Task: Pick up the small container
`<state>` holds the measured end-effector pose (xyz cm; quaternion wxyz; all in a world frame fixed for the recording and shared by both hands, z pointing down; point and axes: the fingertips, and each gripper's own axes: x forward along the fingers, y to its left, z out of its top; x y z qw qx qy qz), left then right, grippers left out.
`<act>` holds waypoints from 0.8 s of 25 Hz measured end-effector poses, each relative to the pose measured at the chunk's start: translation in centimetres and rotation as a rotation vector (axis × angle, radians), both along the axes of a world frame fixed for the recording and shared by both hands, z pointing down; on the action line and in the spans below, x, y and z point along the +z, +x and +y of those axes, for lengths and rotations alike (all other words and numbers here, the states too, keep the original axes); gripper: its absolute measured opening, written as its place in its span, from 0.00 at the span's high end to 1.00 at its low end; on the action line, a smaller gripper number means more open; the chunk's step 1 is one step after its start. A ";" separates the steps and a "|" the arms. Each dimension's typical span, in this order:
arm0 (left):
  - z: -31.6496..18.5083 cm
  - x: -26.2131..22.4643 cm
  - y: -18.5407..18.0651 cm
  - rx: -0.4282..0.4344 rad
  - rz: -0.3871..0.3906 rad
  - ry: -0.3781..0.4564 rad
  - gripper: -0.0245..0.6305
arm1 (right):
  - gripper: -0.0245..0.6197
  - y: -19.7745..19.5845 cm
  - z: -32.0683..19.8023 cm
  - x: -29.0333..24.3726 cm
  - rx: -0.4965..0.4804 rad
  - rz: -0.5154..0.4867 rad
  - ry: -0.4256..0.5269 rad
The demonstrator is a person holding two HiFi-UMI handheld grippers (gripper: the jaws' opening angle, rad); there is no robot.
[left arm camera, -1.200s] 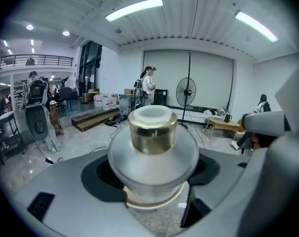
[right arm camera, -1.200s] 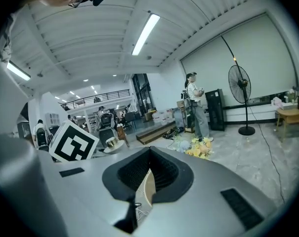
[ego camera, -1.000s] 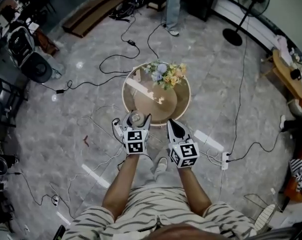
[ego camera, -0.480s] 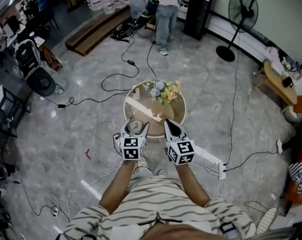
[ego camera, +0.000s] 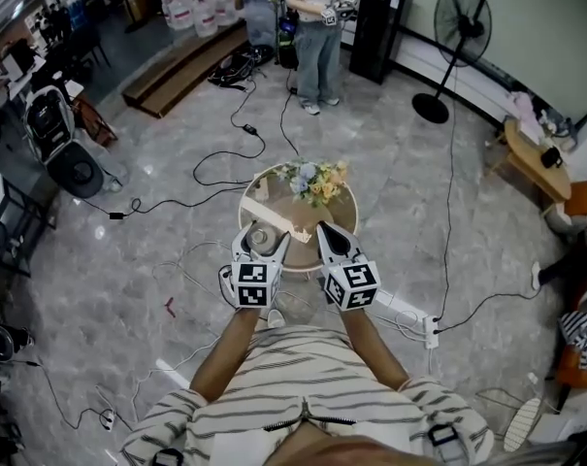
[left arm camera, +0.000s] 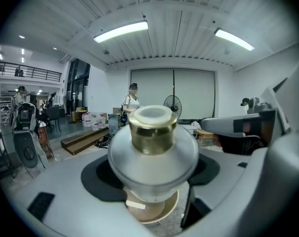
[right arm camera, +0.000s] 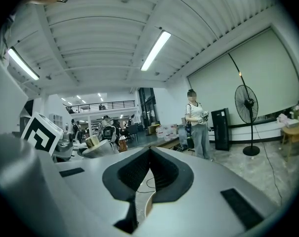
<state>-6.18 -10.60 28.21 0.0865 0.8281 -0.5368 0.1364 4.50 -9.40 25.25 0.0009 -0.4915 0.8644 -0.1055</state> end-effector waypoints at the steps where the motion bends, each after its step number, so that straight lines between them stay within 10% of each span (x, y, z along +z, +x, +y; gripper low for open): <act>1: 0.1 -0.2 -0.1 0.003 0.001 0.005 0.46 | 0.95 0.0 0.0 0.0 0.002 -0.001 0.002; 20: -0.7 -2.6 -1.5 0.003 0.021 0.072 0.46 | 0.95 -1.3 -1.6 -1.4 0.009 0.014 0.047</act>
